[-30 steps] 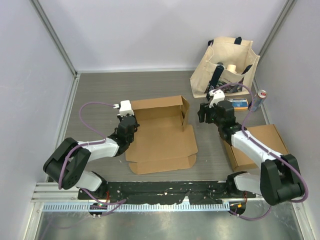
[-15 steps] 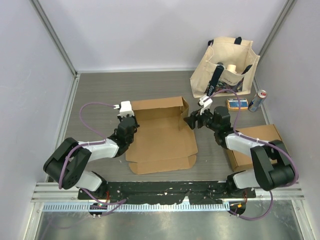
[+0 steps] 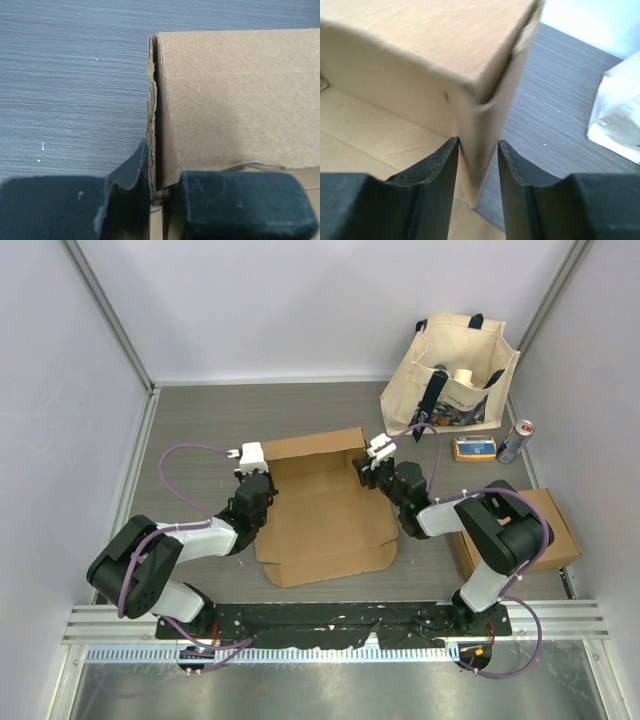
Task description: Fold the paper box
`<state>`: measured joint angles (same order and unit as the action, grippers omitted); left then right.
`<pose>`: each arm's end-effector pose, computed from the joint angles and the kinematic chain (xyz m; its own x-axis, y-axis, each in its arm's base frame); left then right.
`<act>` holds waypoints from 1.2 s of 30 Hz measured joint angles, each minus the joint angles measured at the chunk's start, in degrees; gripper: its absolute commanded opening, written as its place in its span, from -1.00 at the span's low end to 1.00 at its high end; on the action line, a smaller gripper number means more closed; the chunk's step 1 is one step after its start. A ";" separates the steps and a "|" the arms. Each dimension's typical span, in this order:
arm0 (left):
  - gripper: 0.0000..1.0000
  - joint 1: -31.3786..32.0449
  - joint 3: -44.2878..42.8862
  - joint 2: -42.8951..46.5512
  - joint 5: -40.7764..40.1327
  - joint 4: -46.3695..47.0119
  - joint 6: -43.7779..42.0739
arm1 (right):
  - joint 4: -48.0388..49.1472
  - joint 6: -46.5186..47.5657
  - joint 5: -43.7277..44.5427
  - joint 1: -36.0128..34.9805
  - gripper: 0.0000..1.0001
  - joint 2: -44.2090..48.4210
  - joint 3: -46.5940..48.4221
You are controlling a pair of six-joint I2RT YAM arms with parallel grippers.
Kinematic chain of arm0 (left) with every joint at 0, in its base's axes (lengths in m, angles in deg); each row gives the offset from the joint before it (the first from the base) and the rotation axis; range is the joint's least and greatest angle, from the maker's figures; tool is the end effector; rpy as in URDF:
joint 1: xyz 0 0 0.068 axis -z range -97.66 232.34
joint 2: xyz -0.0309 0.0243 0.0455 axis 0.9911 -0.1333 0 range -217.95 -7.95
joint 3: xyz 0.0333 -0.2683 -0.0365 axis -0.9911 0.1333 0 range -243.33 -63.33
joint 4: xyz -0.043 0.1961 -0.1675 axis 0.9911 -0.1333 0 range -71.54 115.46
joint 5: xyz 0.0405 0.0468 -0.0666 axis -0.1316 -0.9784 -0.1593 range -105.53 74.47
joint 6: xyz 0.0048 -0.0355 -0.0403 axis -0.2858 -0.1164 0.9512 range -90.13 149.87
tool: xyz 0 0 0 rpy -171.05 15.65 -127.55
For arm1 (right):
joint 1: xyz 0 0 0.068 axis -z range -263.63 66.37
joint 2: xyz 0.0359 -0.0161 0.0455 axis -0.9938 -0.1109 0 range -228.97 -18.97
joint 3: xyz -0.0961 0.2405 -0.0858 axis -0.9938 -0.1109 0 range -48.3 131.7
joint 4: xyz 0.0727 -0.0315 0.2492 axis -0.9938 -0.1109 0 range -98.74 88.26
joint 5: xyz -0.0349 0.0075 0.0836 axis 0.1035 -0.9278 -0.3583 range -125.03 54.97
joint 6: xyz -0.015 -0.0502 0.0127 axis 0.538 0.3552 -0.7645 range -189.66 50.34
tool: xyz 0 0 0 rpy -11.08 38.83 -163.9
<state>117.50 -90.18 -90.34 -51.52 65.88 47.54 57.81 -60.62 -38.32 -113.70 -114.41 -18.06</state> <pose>0.2347 -0.1398 0.1803 -0.2038 -0.1569 -0.9664 -0.0628 0.9871 -0.1470 0.2684 0.1577 0.1683 0.0022 -0.1800 -0.9837 -0.5562 0.8172 -0.1507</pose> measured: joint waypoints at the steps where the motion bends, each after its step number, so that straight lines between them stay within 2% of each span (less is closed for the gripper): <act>1: -1.00 0.04 0.00 0.00 0.07 0.00 -0.02 | 1.01 -0.20 1.46 -0.09 -0.24 -0.92 0.44; 5: -1.00 0.11 0.00 0.00 0.31 0.02 0.00 | 5.46 -1.38 6.16 -0.74 -0.34 -3.72 2.43; 9: -1.00 0.07 0.00 0.00 0.17 -0.02 0.22 | 9.38 -1.14 13.18 -3.39 -0.64 -6.32 4.22; 10: -1.00 0.07 0.00 -0.02 0.13 -0.02 0.35 | 10.23 -0.94 16.09 -4.37 -0.77 -7.39 4.90; 11: -1.00 0.07 0.00 -0.11 -0.09 0.00 0.55 | 10.73 -0.70 18.16 -5.16 -0.98 -8.24 5.46; 18: -1.00 -0.04 -0.02 -0.44 -2.93 0.04 2.97 | 18.16 7.54 43.78 -14.23 -0.99 -17.99 12.50; 21: -1.00 0.00 -0.02 -0.44 -4.42 -0.26 4.52 | 20.55 10.45 49.77 -16.28 -0.99 -20.74 14.08; 22: -1.00 0.04 -0.02 -0.44 -4.57 -0.35 4.96 | 20.87 10.58 50.47 -16.55 -0.91 -20.76 14.01; 24: -1.00 0.11 -0.02 -0.44 -5.03 -0.46 6.16 | 21.31 10.56 51.15 -16.90 -0.32 -20.57 13.94; 25: -1.00 0.11 -0.02 -0.44 -5.14 -0.50 6.58 | 21.31 10.38 51.10 -16.96 0.27 -20.35 13.62; 26: -1.00 0.15 -0.02 -0.44 -5.18 -0.50 7.02 | 21.20 10.62 51.17 -16.98 0.53 -19.85 12.59; 27: -1.00 0.33 -0.02 -0.44 -5.03 -0.52 7.32 | 20.11 10.47 51.15 -17.00 0.67 -18.69 10.64; 28: -1.00 0.55 -0.02 -0.44 -4.96 -0.52 7.61 | 18.82 9.94 51.04 -17.09 0.75 -17.49 8.81; 30: -1.00 1.11 -0.02 -0.44 -4.63 -0.50 8.35 | 16.24 8.20 51.23 -17.84 0.77 -13.25 3.30; 33: -1.00 1.49 -0.02 -0.44 -4.33 -0.50 8.94 | -0.15 -1.92 50.31 -19.39 0.78 1.44 -3.30; 36: -1.00 1.49 0.00 -0.39 -4.35 -0.59 8.94 | -18.97 -14.49 47.67 -20.61 0.81 19.58 -4.90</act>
<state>118.98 -90.18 -90.73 -55.87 65.29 56.48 38.84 -75.11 9.35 -134.31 -94.82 -22.95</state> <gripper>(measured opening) 0.109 0.893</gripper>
